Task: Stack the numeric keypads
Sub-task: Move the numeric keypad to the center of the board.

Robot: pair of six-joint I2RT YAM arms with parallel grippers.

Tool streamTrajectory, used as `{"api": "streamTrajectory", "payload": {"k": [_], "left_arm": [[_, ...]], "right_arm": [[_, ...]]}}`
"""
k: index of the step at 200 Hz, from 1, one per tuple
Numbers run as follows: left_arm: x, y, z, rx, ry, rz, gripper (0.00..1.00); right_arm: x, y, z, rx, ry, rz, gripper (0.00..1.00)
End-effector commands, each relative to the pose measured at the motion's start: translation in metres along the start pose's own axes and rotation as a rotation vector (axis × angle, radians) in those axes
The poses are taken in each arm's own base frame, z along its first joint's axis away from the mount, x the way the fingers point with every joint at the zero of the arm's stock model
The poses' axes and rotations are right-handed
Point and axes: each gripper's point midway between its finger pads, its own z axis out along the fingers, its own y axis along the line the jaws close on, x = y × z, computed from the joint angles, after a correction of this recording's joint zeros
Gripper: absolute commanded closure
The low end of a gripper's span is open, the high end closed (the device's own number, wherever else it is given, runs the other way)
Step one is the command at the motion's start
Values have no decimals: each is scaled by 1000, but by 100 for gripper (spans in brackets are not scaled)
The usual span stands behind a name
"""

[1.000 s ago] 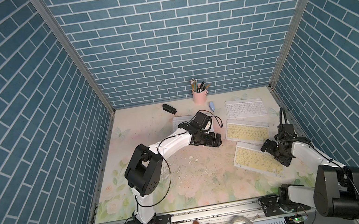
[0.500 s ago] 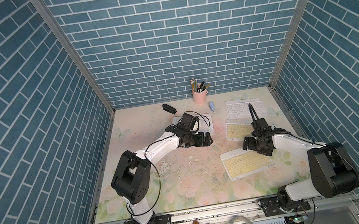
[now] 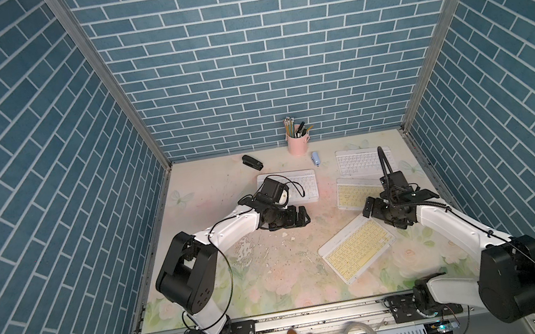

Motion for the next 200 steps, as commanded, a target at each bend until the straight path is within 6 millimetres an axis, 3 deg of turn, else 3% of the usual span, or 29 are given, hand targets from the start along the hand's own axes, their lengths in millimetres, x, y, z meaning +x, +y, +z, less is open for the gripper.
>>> {"api": "streamTrajectory", "payload": {"k": [1, 49, 90, 136, 174, 200], "left_arm": [[0, -8, -7, 47, -14, -14, 0], [11, -8, -3, 77, 2, -47, 0], [15, -7, -2, 84, 15, -54, 0], [13, -10, -1, 95, 18, -61, 0], [10, -6, -4, 123, 16, -100, 1], [8, 3, -17, 116, -4, -119, 0]], "right_arm": [[22, -23, 13, 69, 91, -26, 1], [16, -34, 30, 95, 111, -35, 1], [24, -35, 45, 79, 150, -41, 2], [59, -21, 42, 11, 185, -11, 1], [79, 2, 34, -35, 172, 9, 1], [92, 25, 34, -93, 169, 40, 1]]}}
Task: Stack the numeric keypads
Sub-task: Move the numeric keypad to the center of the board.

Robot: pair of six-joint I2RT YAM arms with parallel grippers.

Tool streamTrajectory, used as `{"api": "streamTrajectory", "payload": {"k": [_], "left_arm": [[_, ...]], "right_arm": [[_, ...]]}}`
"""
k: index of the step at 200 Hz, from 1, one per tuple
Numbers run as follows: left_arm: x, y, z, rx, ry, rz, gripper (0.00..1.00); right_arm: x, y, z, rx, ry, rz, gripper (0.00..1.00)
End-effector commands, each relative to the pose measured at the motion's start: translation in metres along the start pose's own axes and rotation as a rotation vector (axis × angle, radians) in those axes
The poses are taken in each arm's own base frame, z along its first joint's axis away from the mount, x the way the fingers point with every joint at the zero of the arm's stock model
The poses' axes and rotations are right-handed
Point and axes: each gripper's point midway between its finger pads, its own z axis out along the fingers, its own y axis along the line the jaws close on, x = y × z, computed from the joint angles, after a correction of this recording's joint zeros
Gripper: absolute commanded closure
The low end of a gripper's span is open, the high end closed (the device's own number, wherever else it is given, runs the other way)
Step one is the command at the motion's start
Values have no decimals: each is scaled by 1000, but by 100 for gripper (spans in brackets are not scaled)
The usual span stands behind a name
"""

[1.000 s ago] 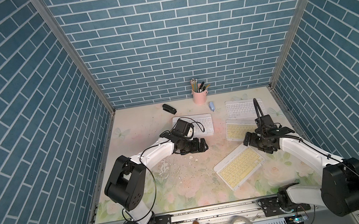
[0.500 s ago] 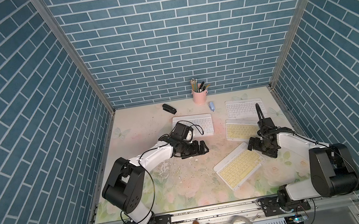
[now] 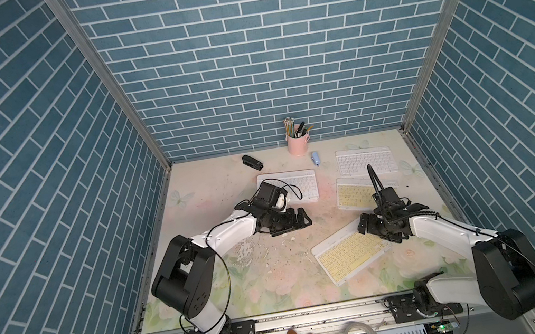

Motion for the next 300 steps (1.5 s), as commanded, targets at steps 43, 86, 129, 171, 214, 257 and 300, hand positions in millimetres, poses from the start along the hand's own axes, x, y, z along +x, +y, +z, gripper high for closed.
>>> {"api": "streamTrajectory", "payload": {"k": [43, 86, 129, 171, 214, 257, 300], "left_arm": [[-1, 33, -43, 8, -63, -102, 0], [26, 52, -56, 7, -42, -189, 0], [46, 57, -63, -21, -25, -208, 0], [31, 50, -58, 26, -45, -228, 0], [29, 50, -58, 22, -48, -221, 0], [35, 53, -57, 18, -37, -219, 1], [34, 57, -59, 28, -42, -236, 0]], "right_arm": [[36, 71, 20, -130, 63, 107, 2], [34, 106, 24, -149, 98, -9, 1], [23, 68, -18, 23, 25, -192, 2], [57, 47, -31, 65, 125, -242, 1], [100, 72, -22, -32, 200, -282, 1], [136, 113, -13, -113, 257, -306, 1], [169, 130, -3, -99, 304, -356, 1]]}}
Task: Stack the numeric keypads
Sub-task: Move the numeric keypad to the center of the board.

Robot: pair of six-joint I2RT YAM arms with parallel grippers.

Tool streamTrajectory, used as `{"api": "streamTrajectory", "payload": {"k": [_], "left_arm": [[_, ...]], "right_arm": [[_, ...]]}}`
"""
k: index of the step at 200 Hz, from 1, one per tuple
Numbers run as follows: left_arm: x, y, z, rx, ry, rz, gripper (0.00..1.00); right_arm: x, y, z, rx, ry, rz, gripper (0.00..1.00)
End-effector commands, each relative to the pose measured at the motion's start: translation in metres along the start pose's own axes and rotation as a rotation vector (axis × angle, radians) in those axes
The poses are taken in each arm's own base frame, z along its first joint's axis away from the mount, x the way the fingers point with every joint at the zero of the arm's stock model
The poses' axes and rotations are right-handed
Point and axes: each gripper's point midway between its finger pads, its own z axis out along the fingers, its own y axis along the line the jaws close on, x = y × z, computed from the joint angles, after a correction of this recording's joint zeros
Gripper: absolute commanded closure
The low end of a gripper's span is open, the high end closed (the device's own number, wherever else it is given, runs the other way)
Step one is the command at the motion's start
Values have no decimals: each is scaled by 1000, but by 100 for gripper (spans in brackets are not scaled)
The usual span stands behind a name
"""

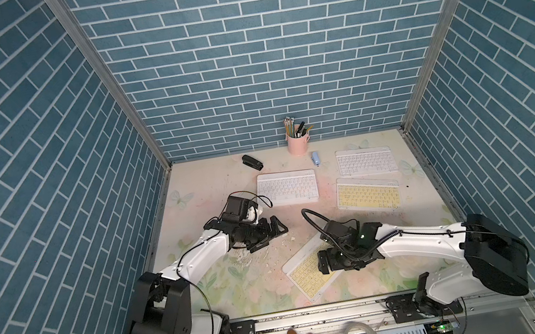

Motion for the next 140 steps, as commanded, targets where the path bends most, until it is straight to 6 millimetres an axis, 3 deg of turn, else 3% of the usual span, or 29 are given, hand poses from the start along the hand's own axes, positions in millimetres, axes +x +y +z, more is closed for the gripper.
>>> {"api": "streamTrajectory", "payload": {"k": [1, 19, 46, 62, 96, 140], "left_arm": [[0, 5, -2, 5, 1, -9, 0], [-2, 7, -3, 4, 0, -12, 1], [-4, 6, -1, 10, 0, -15, 1], [-5, 5, -1, 12, 2, -18, 1], [-7, 5, -2, 6, 1, -10, 0], [-6, 5, 0, 14, 6, -18, 0]], "right_arm": [[8, 11, 8, -7, 19, 46, 1], [9, 12, 5, -3, 9, 32, 1], [0, 6, -19, 28, -55, 2, 1], [4, 1, -26, 39, -50, 4, 1], [27, -12, -14, 38, 14, 40, 1], [43, 9, -1, 11, 62, -8, 1]]}}
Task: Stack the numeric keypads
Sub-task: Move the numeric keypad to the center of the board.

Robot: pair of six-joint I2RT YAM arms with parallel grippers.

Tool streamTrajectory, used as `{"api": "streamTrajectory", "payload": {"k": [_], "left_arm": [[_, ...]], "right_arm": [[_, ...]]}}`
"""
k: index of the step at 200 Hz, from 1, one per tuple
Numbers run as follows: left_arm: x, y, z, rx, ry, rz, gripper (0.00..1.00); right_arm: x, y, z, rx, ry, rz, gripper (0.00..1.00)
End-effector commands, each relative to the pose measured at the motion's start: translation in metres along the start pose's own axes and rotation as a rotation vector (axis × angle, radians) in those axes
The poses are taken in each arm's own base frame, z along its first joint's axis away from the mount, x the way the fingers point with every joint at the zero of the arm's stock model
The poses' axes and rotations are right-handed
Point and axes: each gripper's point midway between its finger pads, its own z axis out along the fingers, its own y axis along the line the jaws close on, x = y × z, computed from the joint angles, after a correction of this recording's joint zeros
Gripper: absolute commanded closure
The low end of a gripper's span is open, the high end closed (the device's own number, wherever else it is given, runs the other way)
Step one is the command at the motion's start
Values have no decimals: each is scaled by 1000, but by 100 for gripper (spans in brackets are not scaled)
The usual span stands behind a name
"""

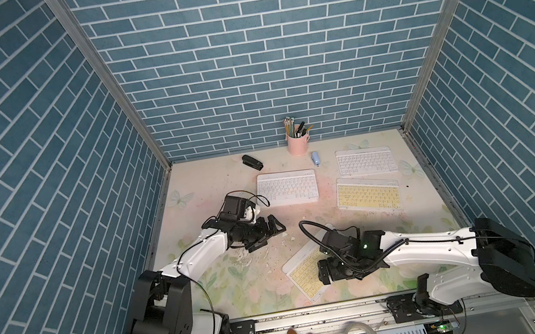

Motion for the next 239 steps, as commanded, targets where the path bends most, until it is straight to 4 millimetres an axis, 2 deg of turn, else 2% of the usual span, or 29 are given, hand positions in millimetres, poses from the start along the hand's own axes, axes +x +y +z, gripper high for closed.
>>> {"api": "streamTrajectory", "payload": {"k": [1, 37, 58, 93, 120, 142, 165, 175, 194, 216, 239], "left_arm": [[-2, -1, 0, 10, 4, 7, 0], [-5, 5, -3, 29, 1, -25, 0], [-8, 13, -9, 34, -14, -51, 0], [-15, 28, -21, 52, -36, -114, 0], [-26, 52, -41, 43, -76, -192, 0], [-37, 59, -55, 59, -114, -227, 0], [-39, 54, -59, 41, -116, -209, 1], [-38, 54, -60, 22, -111, -200, 0], [-37, 52, -56, -7, -80, -180, 0], [-42, 52, -49, -45, -51, -159, 0], [-57, 57, -42, -91, -44, -132, 0]], "right_arm": [[9, 10, 7, -11, 37, 26, 1], [5, 33, 28, -72, 49, 38, 2], [-5, 55, 38, -109, 55, 15, 1], [-38, 89, 53, -138, 70, -34, 1], [-82, 104, 65, -220, 53, -10, 1], [-111, 122, 68, -275, 42, -33, 1], [-116, 133, 46, -327, 9, -104, 1], [-115, 129, 30, -344, -19, -123, 1], [-114, 99, -2, -338, -96, -112, 1], [-120, 44, -35, -294, -211, -37, 1], [-136, -18, -54, -222, -317, 63, 2]]}}
